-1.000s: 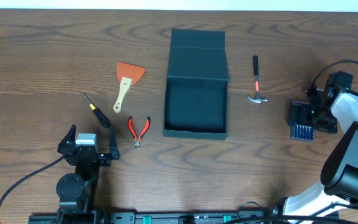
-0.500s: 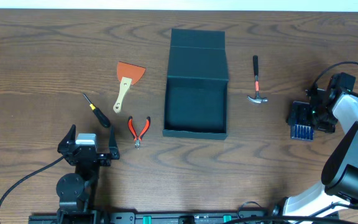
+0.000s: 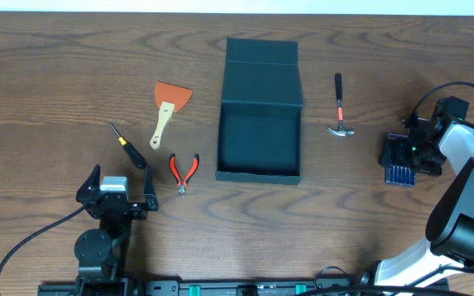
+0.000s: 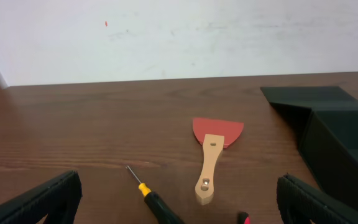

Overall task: Pack container
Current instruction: 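Lower the right gripper and close it on the screwdriver case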

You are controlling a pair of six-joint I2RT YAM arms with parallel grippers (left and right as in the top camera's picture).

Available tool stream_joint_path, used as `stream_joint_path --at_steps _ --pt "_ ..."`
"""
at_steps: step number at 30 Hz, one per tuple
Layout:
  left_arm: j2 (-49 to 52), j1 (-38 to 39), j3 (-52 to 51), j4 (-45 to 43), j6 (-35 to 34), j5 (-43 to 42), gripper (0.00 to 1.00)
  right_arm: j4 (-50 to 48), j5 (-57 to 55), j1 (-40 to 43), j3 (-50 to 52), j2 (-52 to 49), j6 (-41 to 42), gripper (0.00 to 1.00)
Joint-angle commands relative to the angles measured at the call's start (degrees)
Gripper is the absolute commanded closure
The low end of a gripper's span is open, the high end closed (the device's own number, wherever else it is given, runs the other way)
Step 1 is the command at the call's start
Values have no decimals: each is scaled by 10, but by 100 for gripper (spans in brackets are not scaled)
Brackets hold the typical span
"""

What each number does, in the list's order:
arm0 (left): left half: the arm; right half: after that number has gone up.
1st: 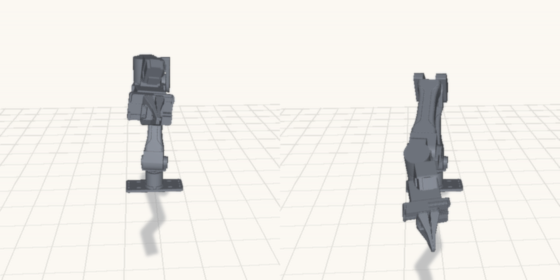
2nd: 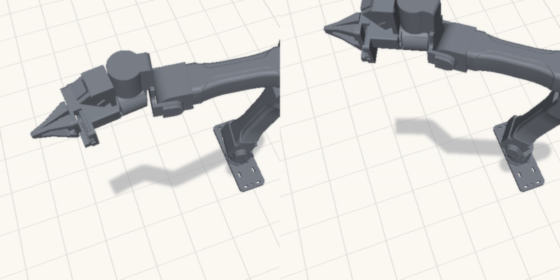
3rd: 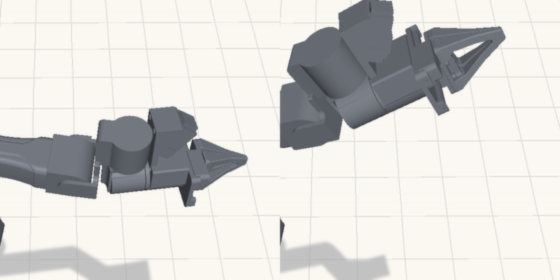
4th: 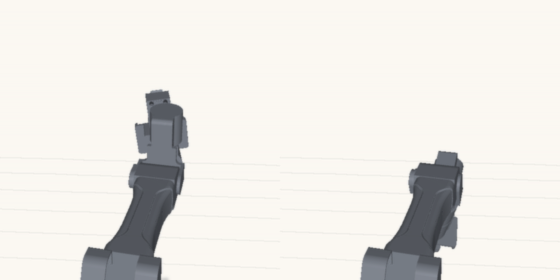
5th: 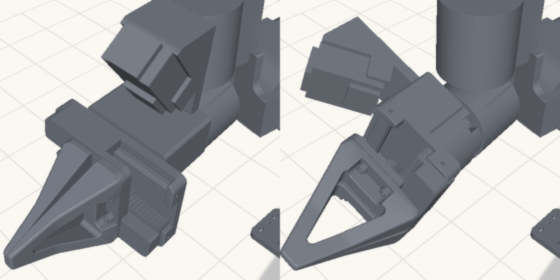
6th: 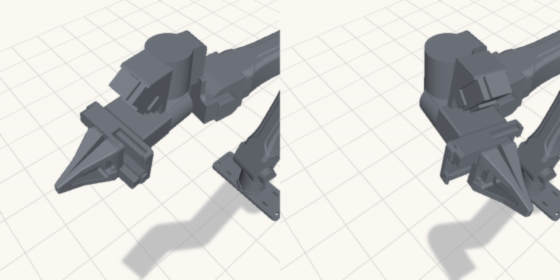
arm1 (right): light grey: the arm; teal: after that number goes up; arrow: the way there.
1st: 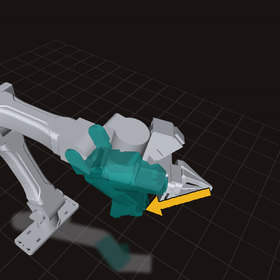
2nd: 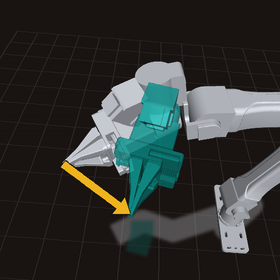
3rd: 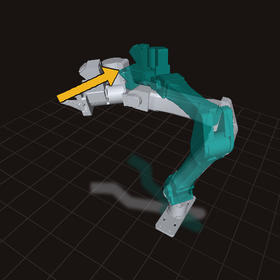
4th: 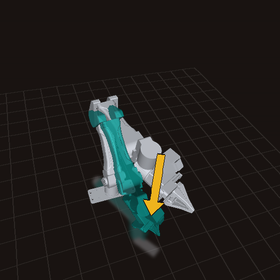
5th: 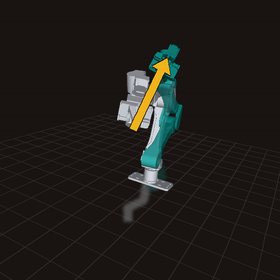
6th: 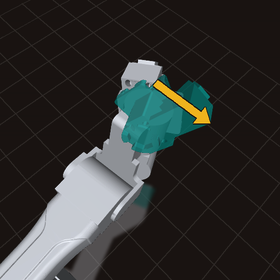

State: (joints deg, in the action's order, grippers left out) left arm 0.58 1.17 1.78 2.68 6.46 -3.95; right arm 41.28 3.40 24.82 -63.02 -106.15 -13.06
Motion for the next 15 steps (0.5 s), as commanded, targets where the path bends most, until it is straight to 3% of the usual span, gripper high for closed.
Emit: stream_joint_path --at_steps 1,9,15 --pt "-3 -1 -16 9 8 -6 1 2 11 -3 4 -26 -3 6" --pt "-3 -1 -16 9 8 -5 2 3 9 -3 4 -26 -3 22" --pt "-3 -1 -16 9 8 -6 1 3 9 -3 4 -26 -3 22"
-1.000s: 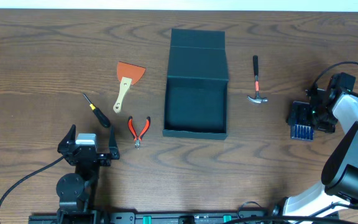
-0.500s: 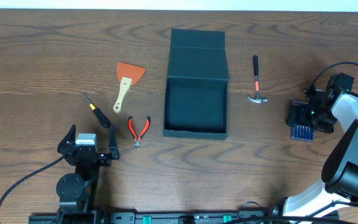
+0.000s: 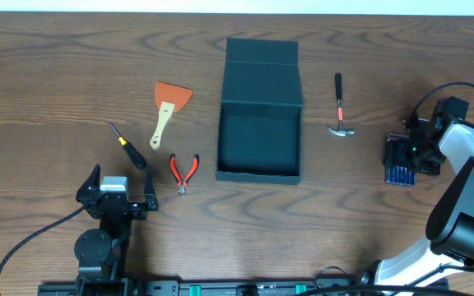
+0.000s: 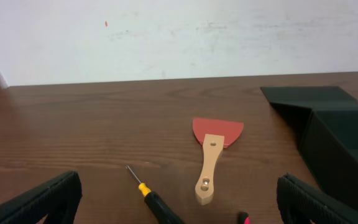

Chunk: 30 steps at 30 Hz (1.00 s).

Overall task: Pack container
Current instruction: 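Lower the right gripper and close it on the screwdriver case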

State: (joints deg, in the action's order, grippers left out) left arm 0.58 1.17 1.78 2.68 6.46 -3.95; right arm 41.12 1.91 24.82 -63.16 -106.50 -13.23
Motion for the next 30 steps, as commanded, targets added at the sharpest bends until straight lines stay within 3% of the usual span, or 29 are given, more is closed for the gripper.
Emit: stream_joint_path --at_steps 1,6,12,18,30 --pt "-3 -1 -16 9 8 -6 1 4 24 -3 6 -23 -1 23" --pt "-3 -1 -16 9 8 -6 2 4 25 -3 6 -23 1 38" --pt "-3 -1 -16 9 8 -5 1 2 25 -3 6 -23 10 37" --pt "-3 -1 -16 9 8 -6 1 2 25 -3 6 -23 10 48" --pt "-3 -1 -16 9 8 -6 1 2 25 -3 5 -23 21 58"
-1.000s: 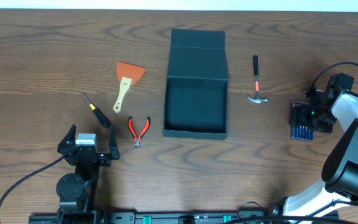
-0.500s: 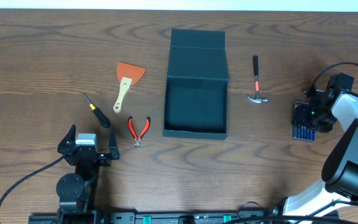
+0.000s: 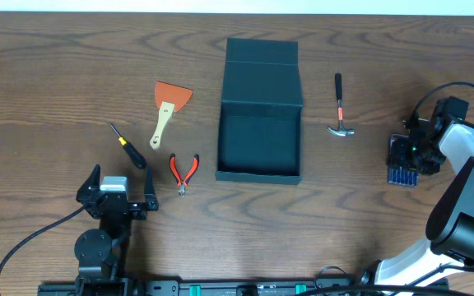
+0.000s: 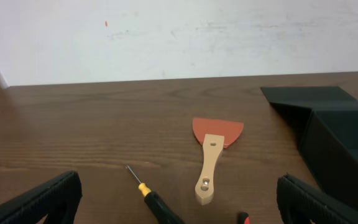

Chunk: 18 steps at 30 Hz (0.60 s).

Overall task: Pack container
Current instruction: 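Lower the right gripper and close it on the screwdriver case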

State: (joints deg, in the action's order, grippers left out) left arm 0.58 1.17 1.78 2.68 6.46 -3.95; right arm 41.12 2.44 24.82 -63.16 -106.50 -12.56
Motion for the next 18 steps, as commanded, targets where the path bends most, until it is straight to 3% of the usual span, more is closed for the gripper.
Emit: stream_joint_path --at_steps 1,9,18 --pt "-3 -1 -16 9 8 -6 1 2 19 -3 5 -23 14 60" --pt "-3 -1 -16 9 8 -6 1 6 22 -3 0 -22 14 70" --pt "-3 -1 -16 9 8 -6 1 23 25 -3 -23 -20 14 73"
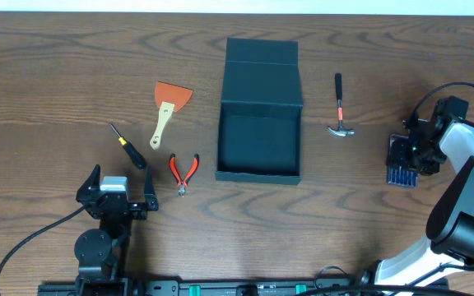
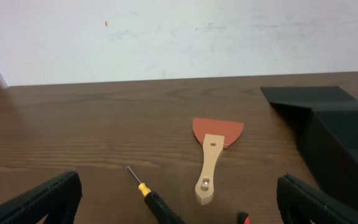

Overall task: Pack container
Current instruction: 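Lower the right gripper and close it on the screwdriver case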

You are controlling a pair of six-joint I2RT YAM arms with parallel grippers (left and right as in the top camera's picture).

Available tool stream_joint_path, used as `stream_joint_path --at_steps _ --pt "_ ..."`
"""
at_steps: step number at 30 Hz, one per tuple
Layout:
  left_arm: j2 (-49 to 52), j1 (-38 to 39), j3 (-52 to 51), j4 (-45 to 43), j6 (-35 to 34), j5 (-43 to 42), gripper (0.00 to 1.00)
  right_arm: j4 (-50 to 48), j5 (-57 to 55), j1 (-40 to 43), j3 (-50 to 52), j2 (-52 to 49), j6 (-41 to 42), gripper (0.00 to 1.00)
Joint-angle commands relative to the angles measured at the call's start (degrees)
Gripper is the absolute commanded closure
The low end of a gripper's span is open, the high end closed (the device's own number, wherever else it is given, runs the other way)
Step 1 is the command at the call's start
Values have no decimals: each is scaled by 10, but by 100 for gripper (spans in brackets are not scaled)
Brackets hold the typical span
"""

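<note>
A dark green box (image 1: 260, 123) stands open mid-table, lid folded back, nothing inside. Left of it lie a red-bladed scraper (image 1: 168, 111), a black-handled screwdriver (image 1: 128, 145) and red pliers (image 1: 183, 171). To the box's right is a small hammer (image 1: 340, 107). Near the right edge my right gripper (image 1: 416, 150) is shut on a black case of blue bits (image 1: 399, 161); its fingertips are hidden. My left gripper (image 1: 115, 194) rests open near the front edge. In the left wrist view that gripper (image 2: 179, 208) is wide open, short of the screwdriver (image 2: 157, 202), scraper (image 2: 213, 155) and box (image 2: 340, 143).
A pale wall runs behind the table's far edge. My right arm's white base and cables sit at the front right corner. A black rail runs along the front edge. Bare wood separates the tools from the box.
The bit case and the right gripper on it have shifted a hair to the left. The left arm and the other tools are where they were.
At first the bit case at the right gripper showed a wider black face. Then it looked narrower. Later it sat slightly further right, and now it is a touch back left. The left gripper stayed open and still throughout, and the box stayed empty.
</note>
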State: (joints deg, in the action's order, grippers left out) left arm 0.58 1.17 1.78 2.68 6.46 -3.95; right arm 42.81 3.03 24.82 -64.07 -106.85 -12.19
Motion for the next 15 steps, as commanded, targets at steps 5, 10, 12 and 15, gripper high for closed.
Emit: stream_joint_path --at_steps 5,10,12,15 --pt "-3 -1 -16 9 8 -6 1 24 19 -6 -36 -14 10 76" --pt "-3 -1 -16 9 8 -6 1 40 19 -9 -55 -12 10 79" --pt "-3 -1 -16 9 8 -5 1 46 20 -9 -61 -12 10 82" --pt "-3 -1 -16 9 8 -6 2 50 25 -9 -70 -9 13 82"
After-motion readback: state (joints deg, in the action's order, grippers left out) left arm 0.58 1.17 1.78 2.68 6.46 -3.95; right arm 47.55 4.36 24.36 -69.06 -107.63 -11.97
